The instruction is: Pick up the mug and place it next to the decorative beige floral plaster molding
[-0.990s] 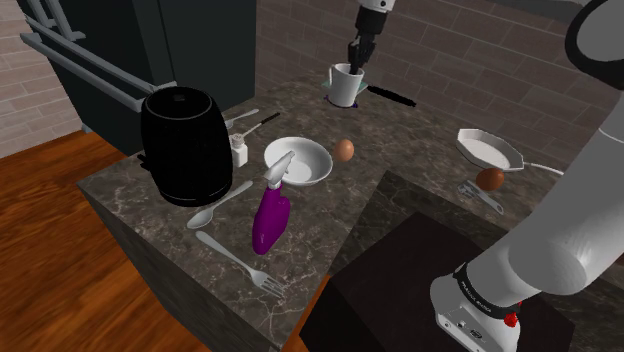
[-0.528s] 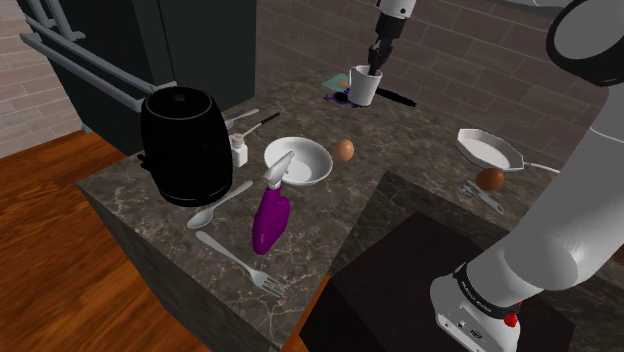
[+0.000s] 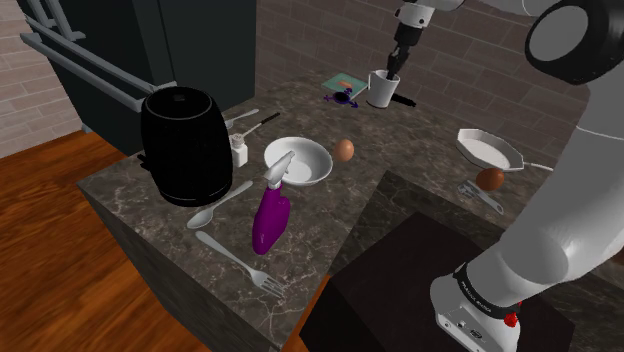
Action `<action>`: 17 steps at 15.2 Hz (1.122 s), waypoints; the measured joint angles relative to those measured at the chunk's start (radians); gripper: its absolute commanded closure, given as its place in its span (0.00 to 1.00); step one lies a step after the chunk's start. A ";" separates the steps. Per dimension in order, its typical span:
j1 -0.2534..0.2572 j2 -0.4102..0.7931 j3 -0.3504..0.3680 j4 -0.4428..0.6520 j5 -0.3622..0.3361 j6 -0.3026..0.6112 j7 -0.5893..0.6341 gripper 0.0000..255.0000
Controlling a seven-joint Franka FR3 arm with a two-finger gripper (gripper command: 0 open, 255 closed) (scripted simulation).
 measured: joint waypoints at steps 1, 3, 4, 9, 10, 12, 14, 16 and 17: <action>-0.015 0.018 -0.006 0.020 0.004 -0.004 -0.020 1.00; -0.051 0.063 -0.018 0.082 0.012 -0.024 -0.063 1.00; -0.070 0.086 -0.024 0.104 0.017 -0.024 -0.087 1.00; -0.154 0.209 -0.040 0.260 0.039 -0.064 -0.174 1.00; -0.174 0.239 -0.043 0.299 0.044 -0.074 -0.193 1.00; -0.210 0.299 -0.046 0.381 0.054 -0.097 -0.221 1.00; -0.255 0.376 -0.047 0.499 0.064 -0.138 -0.251 1.00; -0.291 0.462 -0.044 0.636 0.074 -0.191 -0.263 1.00; -0.291 0.457 -0.045 0.615 0.073 -0.177 -0.268 1.00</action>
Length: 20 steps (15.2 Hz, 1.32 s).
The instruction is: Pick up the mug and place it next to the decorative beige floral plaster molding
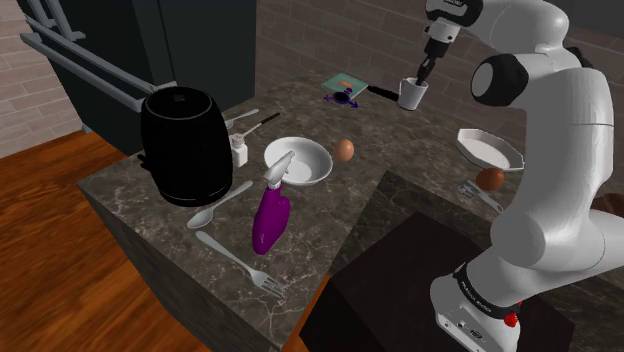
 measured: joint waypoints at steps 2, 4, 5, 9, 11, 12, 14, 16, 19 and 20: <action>0.001 -0.005 -0.001 -0.032 0.000 0.028 -0.005 1.00; 0.006 -0.012 -0.001 -0.075 0.000 0.062 -0.009 1.00; 0.007 -0.015 -0.002 -0.093 0.000 0.077 -0.011 1.00; 0.012 -0.015 -0.002 -0.147 0.001 0.131 -0.016 1.00; 0.016 -0.021 -0.002 -0.183 0.001 0.161 -0.019 1.00; 0.017 -0.017 -0.002 -0.191 0.002 0.173 -0.019 1.00; 0.018 -0.019 -0.002 -0.204 0.002 0.182 -0.020 1.00; 0.019 -0.021 -0.002 -0.209 0.002 0.186 -0.020 1.00; 0.019 -0.021 -0.002 -0.211 0.002 0.188 -0.020 0.00; 0.019 -0.022 -0.002 -0.211 0.002 0.188 -0.020 0.00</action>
